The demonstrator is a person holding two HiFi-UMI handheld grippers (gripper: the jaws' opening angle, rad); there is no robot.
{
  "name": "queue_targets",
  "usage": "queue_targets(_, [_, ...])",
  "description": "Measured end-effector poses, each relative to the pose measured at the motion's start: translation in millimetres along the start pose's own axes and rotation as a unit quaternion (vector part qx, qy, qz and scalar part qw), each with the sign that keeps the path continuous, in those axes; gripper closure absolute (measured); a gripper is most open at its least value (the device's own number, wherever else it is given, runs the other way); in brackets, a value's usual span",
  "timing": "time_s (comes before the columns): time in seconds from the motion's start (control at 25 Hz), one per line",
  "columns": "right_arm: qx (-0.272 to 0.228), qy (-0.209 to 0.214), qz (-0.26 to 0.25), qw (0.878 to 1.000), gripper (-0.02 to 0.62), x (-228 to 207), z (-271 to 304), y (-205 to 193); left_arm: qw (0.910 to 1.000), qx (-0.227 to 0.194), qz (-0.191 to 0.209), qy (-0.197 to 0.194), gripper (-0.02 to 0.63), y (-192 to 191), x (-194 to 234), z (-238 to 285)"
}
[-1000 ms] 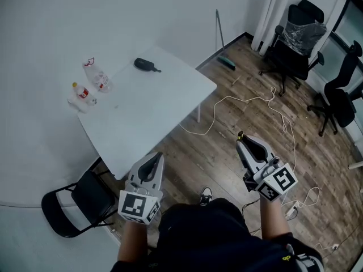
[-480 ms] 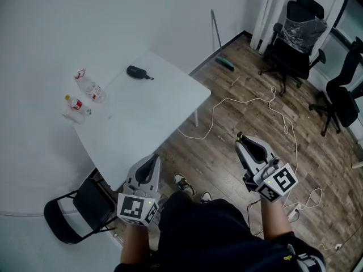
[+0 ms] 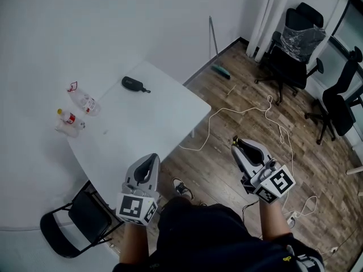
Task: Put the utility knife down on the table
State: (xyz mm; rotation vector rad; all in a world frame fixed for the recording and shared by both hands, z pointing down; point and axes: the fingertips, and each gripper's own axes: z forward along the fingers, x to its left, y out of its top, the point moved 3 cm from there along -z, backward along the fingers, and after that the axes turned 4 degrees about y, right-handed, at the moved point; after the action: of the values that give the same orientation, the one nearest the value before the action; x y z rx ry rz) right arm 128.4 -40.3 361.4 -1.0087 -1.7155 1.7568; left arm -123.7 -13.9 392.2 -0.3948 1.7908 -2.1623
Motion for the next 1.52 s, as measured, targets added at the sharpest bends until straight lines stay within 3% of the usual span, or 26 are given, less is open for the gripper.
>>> queue_targets(0.24, [0.014,0.027,-0.003,1.000,0.520,-4.7,3.3,-2.2,0.9997,-0.005,0.003,0.024,0.583,-2.4,-6.9,-1.8])
queue_targets(0.44, [0.035,0.062,-0.009,0.997,0.520,-11.5,-32.2,17.4,0.9981,-0.002,-0.011,0.060,0.583,4.7,-60.4,-21.9])
queue_targets(0.64, [0.066,0.093,-0.007,0.993,0.520,-6.1,23.9,-7.3,0.9946,0.003,-0.027,0.100,0.583,-8.0,-16.5,-28.6])
queue_targets(0.96, [0.111,0.142,-0.009,0.984,0.520,-11.3,93.2,-30.7,0.9852,0.020,-0.064,0.158,0.583,-31.0,14.2,-37.5])
queue_targets(1.28, [0.235,0.166,-0.010,0.958,0.520,-48.8,149.3,-128.5,0.9692,0.042,-0.095,0.223,0.583,-50.3,14.1,-36.8])
queue_targets(1.52, [0.364,0.145,-0.028,0.919,0.520,-76.3,165.4,-221.4,0.9601,0.059,-0.107,0.251,0.583,-62.6,11.2,-34.6])
